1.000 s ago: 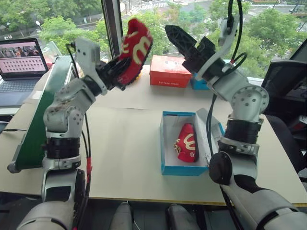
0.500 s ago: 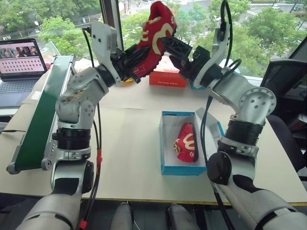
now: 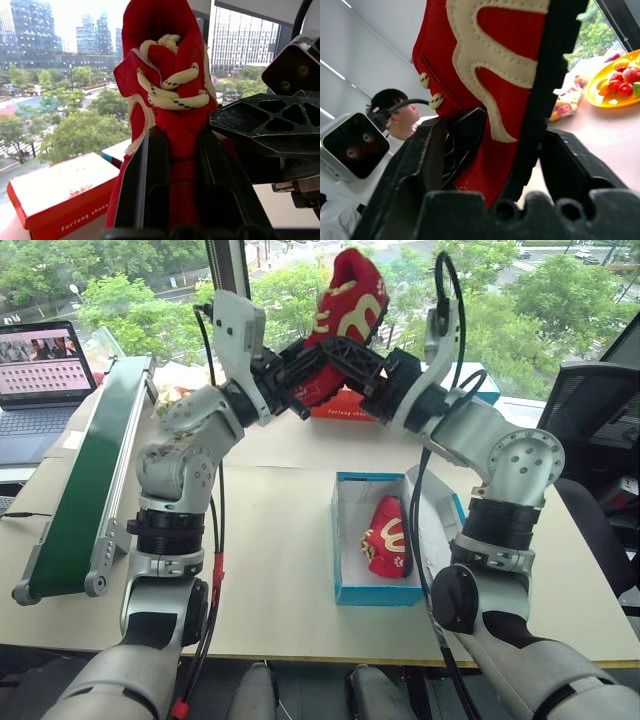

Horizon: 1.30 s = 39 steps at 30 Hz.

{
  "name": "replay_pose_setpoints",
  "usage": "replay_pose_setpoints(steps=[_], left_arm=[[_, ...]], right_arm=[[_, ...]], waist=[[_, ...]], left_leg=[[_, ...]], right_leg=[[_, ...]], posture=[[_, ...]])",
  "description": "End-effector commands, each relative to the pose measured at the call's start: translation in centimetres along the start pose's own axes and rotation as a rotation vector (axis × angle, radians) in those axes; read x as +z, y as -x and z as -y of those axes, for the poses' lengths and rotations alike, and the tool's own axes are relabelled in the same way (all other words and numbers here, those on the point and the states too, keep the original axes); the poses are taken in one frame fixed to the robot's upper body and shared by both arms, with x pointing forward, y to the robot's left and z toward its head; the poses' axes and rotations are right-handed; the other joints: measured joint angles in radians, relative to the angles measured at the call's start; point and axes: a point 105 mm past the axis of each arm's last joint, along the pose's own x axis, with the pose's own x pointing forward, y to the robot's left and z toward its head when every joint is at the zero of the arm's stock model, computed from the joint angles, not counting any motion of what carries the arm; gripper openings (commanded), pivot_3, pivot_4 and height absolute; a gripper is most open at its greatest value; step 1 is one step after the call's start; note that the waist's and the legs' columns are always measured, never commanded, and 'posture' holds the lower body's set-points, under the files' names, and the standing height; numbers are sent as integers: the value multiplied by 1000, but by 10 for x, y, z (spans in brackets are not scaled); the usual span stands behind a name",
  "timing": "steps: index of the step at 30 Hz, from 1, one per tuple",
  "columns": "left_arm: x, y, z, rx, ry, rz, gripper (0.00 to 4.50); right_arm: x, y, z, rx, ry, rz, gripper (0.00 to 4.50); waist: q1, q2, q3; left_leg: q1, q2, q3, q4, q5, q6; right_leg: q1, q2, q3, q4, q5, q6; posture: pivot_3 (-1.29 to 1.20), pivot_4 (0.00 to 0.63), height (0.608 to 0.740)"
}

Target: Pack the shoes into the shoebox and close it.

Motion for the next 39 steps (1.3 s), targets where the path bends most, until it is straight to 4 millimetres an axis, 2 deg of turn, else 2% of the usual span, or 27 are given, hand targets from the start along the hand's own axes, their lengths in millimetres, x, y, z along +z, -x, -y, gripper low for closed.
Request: replay_pose_setpoints(steps=[1,6,9,10,14,17,22,27,31,39], left_arm=[[21,4,4,-15,-19,65,1477],[19,15,-1,-5,-21,37,3272],[8,31,-1,-47,-36,-57,4377],[4,40,-2,-57,-46,-89,4483],[-7,60,-16,-11,-96,-175,4483],[-12,85,-33,54,-164,-263,4483],[-19,113,-47,153,-170,-318,4483],[-31,113,-36,151,-137,-319,4483],[-33,109,-32,141,-128,-310,4483],[-36,112,-28,125,-120,-329,4483]], right_arm=[[14,0,-10,31,32,51,421],[18,3,-12,21,66,55,378],[14,6,-9,-44,195,-21,376],[10,8,-7,-80,272,-66,376],[7,17,6,-199,411,-172,376],[-13,40,16,-215,393,-386,376],[-36,75,29,-251,403,-539,376],[-42,93,44,-299,352,-567,376],[-66,105,48,-268,297,-623,376],[-84,115,58,-286,219,-645,376]], waist=[[0,0,0],[0,0,0],[-3,1,0],[-3,1,1],[-2,1,1],[-1,1,1],[2,1,1],[7,1,1],[4,1,1],[-1,1,1]], left_leg=[[0,0,0,0,0,0],[0,0,0,0,0,0],[0,0,0,0,0,0],[0,0,0,0,0,0],[0,0,0,-1,0,0],[0,0,0,-1,0,0],[-1,1,0,-2,-1,1],[-1,0,0,0,-1,1],[-1,1,0,0,-1,1],[-1,1,0,0,-1,2]], right_leg=[[0,0,0,0,0,0],[0,0,0,0,0,0],[0,0,0,0,0,0],[0,0,0,0,0,0],[-1,0,0,0,0,-1],[-1,0,0,-1,-1,-1],[-1,0,0,-3,-1,-1],[0,0,0,-3,-1,-1],[0,0,0,-3,-1,-1],[0,0,0,-3,-1,-1]], posture=[[0,150,739],[0,150,739],[0,150,739],[0,150,739],[0,150,739],[0,150,739],[0,150,739],[0,150,739],[0,150,739],[0,150,739]])
